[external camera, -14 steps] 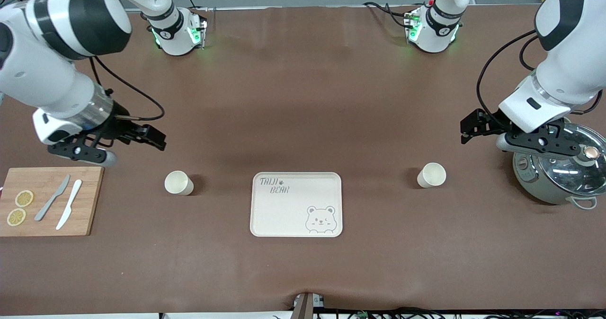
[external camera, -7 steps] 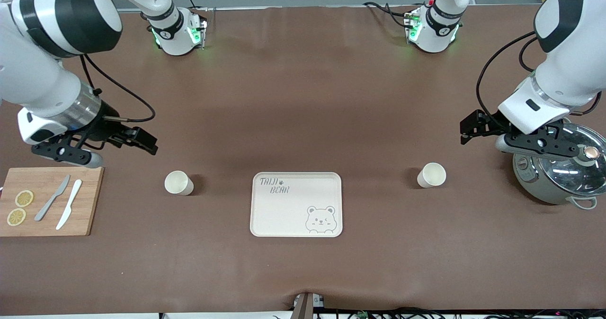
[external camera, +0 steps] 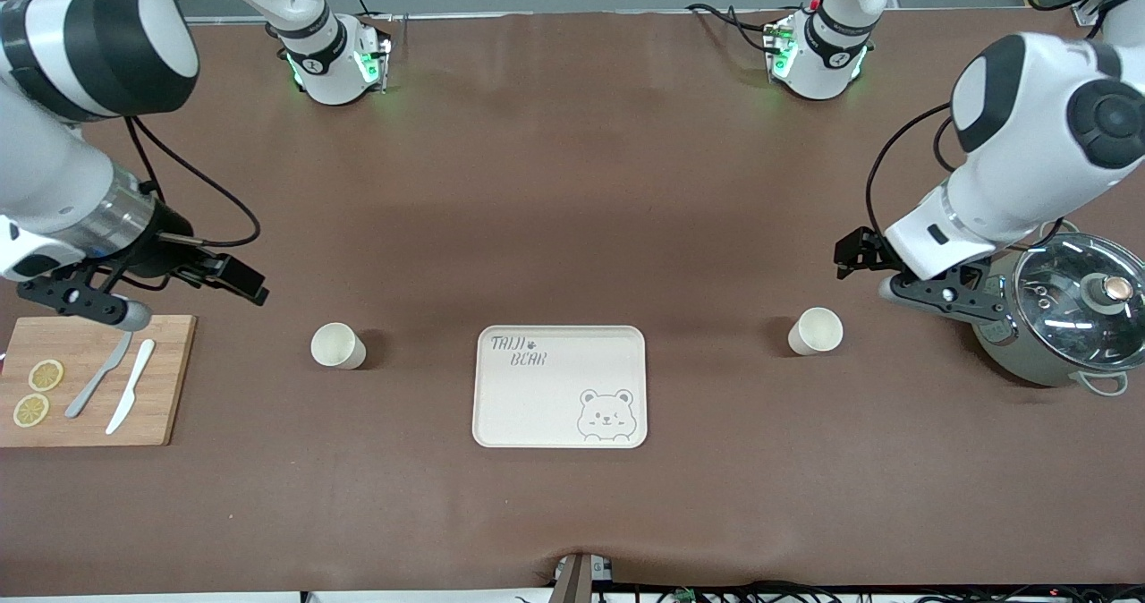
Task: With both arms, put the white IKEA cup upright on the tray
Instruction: 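Move the left gripper down over the white cup beside the pot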
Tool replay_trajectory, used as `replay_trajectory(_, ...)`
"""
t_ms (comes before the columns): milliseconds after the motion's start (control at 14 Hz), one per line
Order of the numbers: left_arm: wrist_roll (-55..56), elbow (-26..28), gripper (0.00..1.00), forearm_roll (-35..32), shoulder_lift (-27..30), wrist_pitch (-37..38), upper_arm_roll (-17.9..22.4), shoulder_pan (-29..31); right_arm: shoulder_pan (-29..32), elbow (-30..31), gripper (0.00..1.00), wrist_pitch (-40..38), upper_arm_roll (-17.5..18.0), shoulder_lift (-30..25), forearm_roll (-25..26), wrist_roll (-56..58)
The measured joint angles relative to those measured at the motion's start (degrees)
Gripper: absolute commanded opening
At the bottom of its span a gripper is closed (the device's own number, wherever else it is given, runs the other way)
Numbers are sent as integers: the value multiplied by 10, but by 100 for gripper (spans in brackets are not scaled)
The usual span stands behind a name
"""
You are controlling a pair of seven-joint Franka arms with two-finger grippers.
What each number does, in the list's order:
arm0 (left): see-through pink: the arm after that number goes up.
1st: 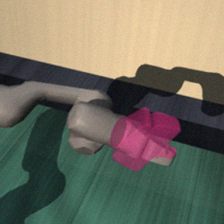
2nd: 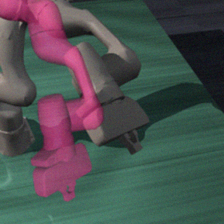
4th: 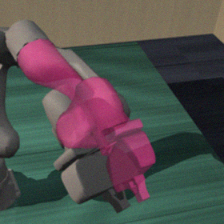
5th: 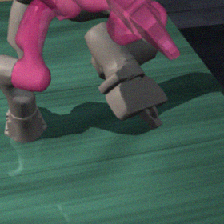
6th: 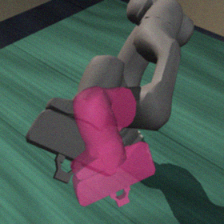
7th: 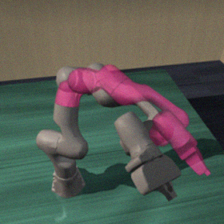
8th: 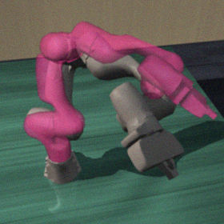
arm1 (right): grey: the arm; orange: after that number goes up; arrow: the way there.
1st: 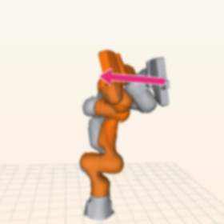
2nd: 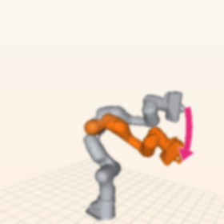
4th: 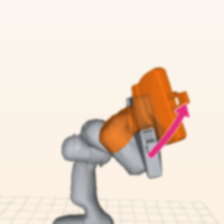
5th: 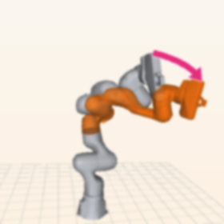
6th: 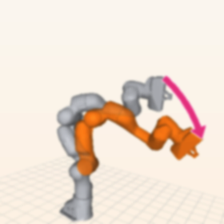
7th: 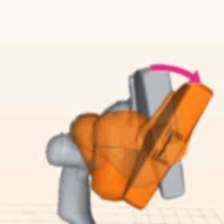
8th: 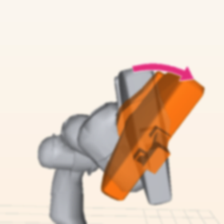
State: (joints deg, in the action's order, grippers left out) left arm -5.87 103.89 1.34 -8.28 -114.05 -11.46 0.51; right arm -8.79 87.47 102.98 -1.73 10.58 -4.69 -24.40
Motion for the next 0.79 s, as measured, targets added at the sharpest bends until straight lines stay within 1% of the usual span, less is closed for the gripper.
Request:
replay_trajectory(215, -42, 89, 100, 0, 10, -92, 1, 26, 26, -1, 100, 3, -2, 0, 0, 0)
replay_trajectory(358, -52, 131, 100, 0, 13, -139, 1, 34, 54, -2, 100, 12, -2, 1, 0, 1)
replay_trajectory(573, -67, 163, 100, 0, 11, -176, 1, 40, 71, -2, 100, 12, -2, 8, 0, 3)
replay_trajectory(788, -68, 172, 100, 0, -5, -206, 1, 40, 71, -3, 100, 18, -1, 20, 0, 3)
